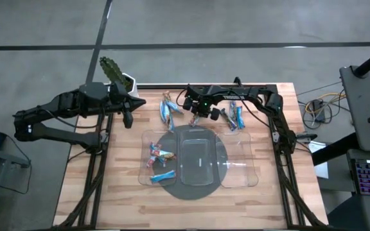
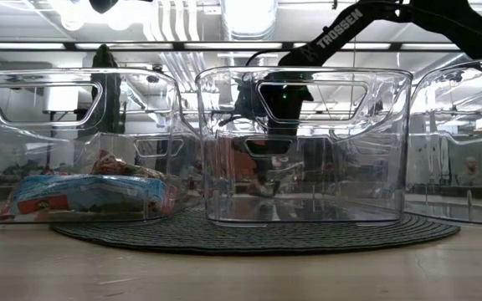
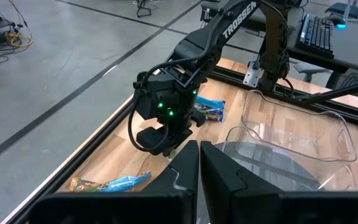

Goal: Pick and place Granola Bars by type
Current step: Put the red granola bar into the left transparent bin

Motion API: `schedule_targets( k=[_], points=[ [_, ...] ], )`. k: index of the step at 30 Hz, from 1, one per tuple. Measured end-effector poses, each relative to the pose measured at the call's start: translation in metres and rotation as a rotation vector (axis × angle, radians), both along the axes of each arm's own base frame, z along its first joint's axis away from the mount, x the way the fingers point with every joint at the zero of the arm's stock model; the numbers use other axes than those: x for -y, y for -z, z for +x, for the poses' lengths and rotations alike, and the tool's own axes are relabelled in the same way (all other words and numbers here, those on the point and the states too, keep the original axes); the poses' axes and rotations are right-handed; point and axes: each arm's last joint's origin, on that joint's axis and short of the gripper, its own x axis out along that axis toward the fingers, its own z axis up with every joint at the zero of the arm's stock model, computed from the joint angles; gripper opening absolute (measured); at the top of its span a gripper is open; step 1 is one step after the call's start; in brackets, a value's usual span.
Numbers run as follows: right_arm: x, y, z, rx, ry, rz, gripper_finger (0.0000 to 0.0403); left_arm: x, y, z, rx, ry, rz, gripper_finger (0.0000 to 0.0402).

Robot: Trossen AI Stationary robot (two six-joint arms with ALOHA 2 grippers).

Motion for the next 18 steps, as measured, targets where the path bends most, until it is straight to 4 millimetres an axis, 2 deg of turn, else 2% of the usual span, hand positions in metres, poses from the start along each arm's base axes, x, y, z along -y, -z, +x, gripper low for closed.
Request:
schedule_targets(
  k=[8, 14, 18],
  points=[
    [0.0, 0.0, 0.0, -0.001, -0.035, -0.017, 0.0043, 0.0, 0.0, 0.0, 0.001, 0.0, -0.002, 0.0],
    [0.003, -0.002, -0.002, -0.003, -0.067, -0.031, 0.0039, 0.0, 0.0, -0.001, 0.004, -0.001, -0.003, 0.0],
    [0.005, -0.012, -0.004, 0.009, -0.085, -0.063, 0.0038, 0.0, 0.0, -0.001, 0.003, -0.001, -0.003, 0.0]
  ],
)
